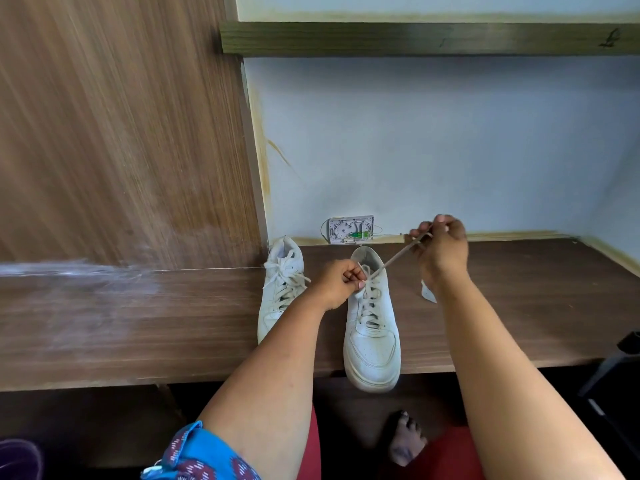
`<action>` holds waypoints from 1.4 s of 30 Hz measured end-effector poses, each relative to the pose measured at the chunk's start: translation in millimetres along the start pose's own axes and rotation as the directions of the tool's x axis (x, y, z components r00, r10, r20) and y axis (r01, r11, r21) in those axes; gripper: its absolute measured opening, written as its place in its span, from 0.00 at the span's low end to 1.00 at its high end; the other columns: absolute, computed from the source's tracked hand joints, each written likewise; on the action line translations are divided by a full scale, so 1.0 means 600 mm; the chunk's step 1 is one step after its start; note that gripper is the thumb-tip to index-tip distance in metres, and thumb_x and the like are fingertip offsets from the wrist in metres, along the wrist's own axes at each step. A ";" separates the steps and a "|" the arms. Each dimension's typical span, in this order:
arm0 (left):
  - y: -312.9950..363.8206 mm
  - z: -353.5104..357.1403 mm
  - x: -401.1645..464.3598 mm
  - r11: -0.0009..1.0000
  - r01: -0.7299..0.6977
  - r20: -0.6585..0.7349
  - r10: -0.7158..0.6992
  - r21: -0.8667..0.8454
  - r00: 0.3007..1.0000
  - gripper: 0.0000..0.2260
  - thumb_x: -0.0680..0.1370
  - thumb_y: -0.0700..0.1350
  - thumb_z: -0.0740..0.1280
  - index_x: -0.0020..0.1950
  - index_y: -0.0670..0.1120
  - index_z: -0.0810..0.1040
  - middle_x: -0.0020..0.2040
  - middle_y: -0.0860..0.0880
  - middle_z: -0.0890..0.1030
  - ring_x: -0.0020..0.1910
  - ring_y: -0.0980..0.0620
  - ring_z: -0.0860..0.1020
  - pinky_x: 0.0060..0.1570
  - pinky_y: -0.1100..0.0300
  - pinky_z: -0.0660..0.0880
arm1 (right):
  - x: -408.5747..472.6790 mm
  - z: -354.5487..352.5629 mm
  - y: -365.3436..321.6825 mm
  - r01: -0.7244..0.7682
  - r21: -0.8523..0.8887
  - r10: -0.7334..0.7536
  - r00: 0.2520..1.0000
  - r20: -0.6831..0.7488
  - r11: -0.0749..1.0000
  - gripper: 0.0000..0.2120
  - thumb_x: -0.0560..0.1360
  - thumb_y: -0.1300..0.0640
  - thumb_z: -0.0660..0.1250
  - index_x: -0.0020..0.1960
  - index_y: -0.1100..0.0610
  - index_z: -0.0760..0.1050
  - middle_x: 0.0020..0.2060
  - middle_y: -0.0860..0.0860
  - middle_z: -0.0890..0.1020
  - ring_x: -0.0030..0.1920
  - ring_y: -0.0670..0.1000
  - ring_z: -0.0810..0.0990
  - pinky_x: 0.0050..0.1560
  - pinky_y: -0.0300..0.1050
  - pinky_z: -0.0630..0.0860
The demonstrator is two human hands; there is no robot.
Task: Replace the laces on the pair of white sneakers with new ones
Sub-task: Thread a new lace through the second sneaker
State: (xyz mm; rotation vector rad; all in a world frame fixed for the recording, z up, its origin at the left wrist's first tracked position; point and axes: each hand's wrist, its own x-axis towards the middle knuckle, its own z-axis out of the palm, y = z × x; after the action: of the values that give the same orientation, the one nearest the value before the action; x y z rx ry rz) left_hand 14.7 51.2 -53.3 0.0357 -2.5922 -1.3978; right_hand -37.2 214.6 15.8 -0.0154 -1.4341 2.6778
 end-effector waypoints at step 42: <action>0.022 -0.006 -0.025 0.834 0.483 0.091 -0.477 -0.265 0.874 0.08 0.74 0.34 0.70 0.42 0.44 0.73 0.41 0.45 0.80 0.37 0.53 0.79 0.42 0.60 0.80 | -0.040 -0.072 0.072 0.586 -0.771 0.184 0.753 0.632 0.248 0.06 0.64 0.60 0.74 0.34 0.51 0.80 0.31 0.43 0.78 0.33 0.38 0.74 0.34 0.30 0.67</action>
State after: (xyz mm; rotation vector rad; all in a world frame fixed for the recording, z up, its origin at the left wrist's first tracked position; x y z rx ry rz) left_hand 30.7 57.3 -43.0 0.6803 -2.4701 -1.9272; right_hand -14.4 224.0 -45.2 0.9866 -2.7657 1.0882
